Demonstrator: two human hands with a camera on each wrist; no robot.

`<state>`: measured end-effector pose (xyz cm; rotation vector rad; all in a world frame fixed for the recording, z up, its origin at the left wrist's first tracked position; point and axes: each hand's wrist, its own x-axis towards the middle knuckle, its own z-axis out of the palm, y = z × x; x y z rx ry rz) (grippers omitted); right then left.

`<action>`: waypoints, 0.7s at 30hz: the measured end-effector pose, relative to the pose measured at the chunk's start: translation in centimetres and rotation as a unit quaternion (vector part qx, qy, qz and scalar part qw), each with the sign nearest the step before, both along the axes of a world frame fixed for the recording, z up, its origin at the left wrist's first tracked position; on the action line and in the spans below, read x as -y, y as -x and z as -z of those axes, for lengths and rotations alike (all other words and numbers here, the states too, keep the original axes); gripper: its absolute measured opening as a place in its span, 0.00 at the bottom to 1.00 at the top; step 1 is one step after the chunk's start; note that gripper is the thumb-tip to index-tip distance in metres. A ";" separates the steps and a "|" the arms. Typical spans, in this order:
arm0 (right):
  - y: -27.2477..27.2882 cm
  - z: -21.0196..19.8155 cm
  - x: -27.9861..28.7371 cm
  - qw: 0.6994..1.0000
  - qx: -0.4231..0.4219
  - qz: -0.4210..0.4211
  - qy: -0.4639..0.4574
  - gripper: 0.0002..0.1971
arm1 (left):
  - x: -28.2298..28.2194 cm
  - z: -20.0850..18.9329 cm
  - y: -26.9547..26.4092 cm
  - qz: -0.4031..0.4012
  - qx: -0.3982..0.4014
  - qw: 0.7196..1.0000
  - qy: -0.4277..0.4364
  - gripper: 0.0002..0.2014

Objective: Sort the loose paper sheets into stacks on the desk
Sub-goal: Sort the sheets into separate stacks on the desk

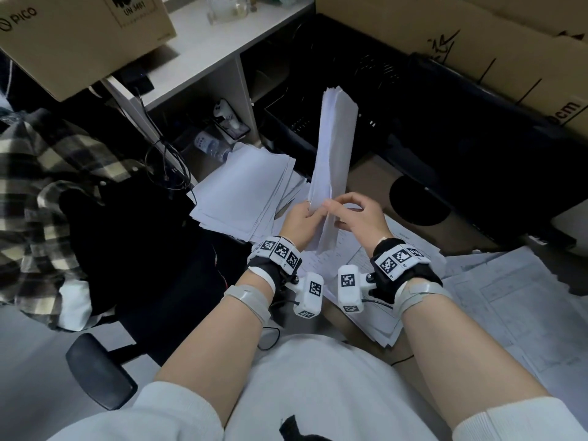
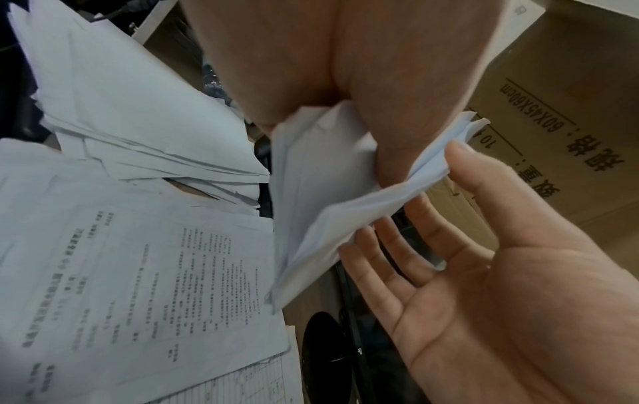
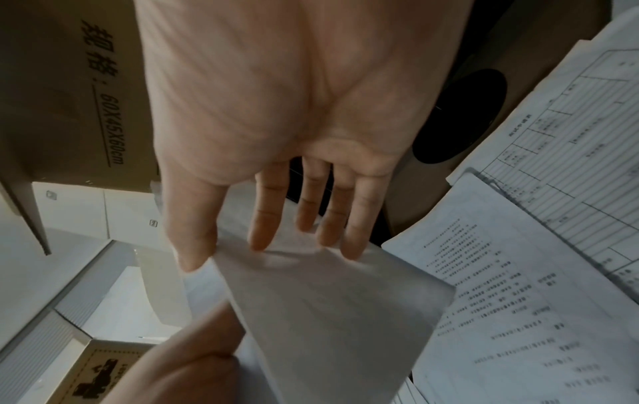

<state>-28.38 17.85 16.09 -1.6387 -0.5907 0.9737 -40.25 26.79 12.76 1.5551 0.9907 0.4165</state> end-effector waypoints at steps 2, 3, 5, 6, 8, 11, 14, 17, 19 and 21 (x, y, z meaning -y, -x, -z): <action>0.0 -0.2 0.3 1.000 -0.018 0.009 -0.009 0.11 | 0.1 -0.2 0.1 -0.009 0.017 1.000 0.012 0.32; 0.0 -0.3 0.4 1.000 -0.022 0.014 -0.013 0.10 | 0.3 -0.4 0.3 -0.013 0.018 1.000 0.015 0.28; 0.1 -0.3 0.5 0.999 -0.027 0.024 -0.019 0.08 | 0.5 -0.9 0.4 -0.013 0.027 0.999 0.025 0.19; 0.2 -0.3 0.5 0.999 -0.028 0.030 -0.021 0.07 | 0.5 -0.9 0.4 -0.012 0.035 0.999 0.028 0.15; 0.3 -0.6 0.4 0.999 -0.021 0.033 -0.021 0.04 | 0.3 -0.9 0.3 -0.018 0.049 0.997 0.057 0.13; 0.6 -0.9 0.4 1.000 -0.004 0.022 -0.020 0.08 | 0.3 -1.3 0.4 -0.034 0.037 0.992 0.113 0.31; 0.6 -0.2 0.2 0.999 -0.022 0.028 -0.004 0.11 | 0.4 -0.6 1.1 -0.063 0.023 0.996 0.062 0.28; -0.4 1.5 0.4 0.992 0.020 0.114 0.057 0.10 | -0.4 0.6 2.4 -0.134 0.013 0.990 0.044 0.25; -1.3 2.6 1.0 0.980 0.039 0.171 0.092 0.16 | -1.0 0.5 3.3 -0.158 0.016 0.986 0.056 0.16; -1.5 3.5 1.3 0.977 0.039 0.174 0.118 0.13 | -1.6 0.6 4.4 -0.158 0.016 0.985 0.073 0.11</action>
